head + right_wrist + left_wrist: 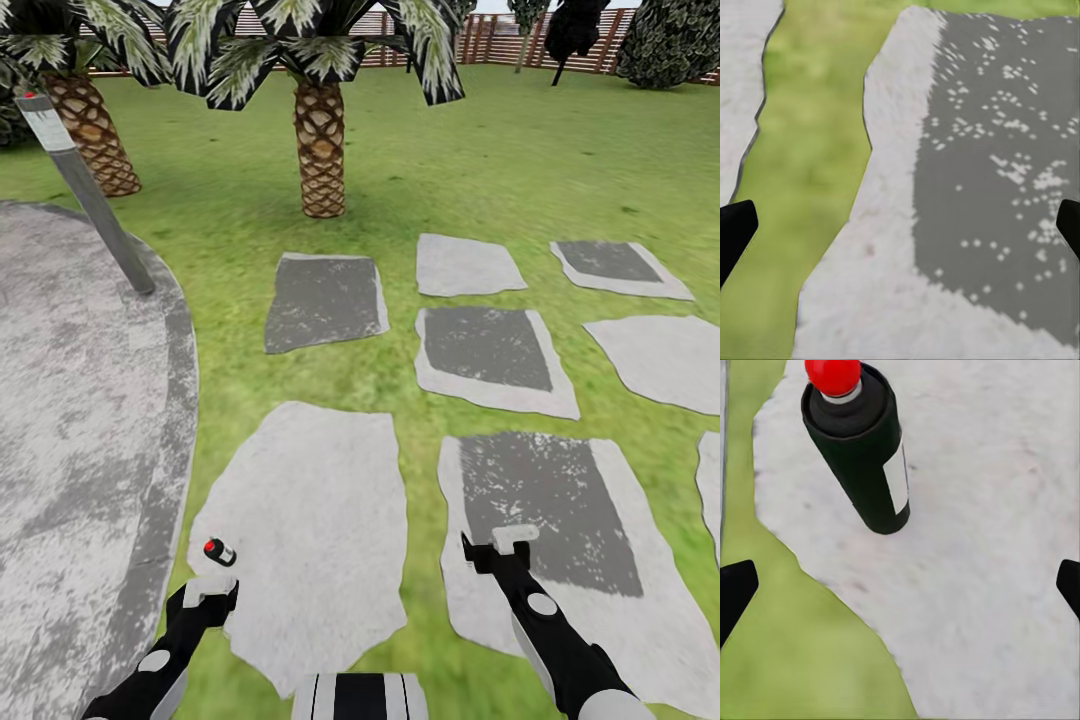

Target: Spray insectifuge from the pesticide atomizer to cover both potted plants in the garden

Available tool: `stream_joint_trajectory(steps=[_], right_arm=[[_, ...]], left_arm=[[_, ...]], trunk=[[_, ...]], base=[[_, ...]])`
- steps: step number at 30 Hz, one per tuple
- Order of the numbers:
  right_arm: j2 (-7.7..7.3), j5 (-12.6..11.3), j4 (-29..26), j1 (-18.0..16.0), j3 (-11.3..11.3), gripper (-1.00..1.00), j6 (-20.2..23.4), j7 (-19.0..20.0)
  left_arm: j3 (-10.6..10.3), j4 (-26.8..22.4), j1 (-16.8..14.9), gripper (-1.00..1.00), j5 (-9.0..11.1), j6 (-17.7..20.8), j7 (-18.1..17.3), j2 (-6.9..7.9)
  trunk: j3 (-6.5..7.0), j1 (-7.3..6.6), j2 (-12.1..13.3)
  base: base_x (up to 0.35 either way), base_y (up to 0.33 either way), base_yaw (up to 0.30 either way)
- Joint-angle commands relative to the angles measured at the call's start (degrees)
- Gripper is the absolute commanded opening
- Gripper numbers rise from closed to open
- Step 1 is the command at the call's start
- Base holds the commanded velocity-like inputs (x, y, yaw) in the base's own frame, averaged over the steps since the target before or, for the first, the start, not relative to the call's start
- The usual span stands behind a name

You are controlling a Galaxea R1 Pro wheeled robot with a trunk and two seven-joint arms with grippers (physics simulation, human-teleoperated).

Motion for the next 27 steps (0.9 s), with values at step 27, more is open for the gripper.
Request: stream_joint_trajectory(steps=[27], right_arm=[[-0.02,0.4,0.1,0.0,0.0,1.00,-0.2,0.0]], left_arm=[[0.0,0.0,0.0,1.00,0.1,-0.3,0.0,-0.01]], trunk=[[-0.03,0.01,0.0]], base=[[0.057,0.000,0.036]])
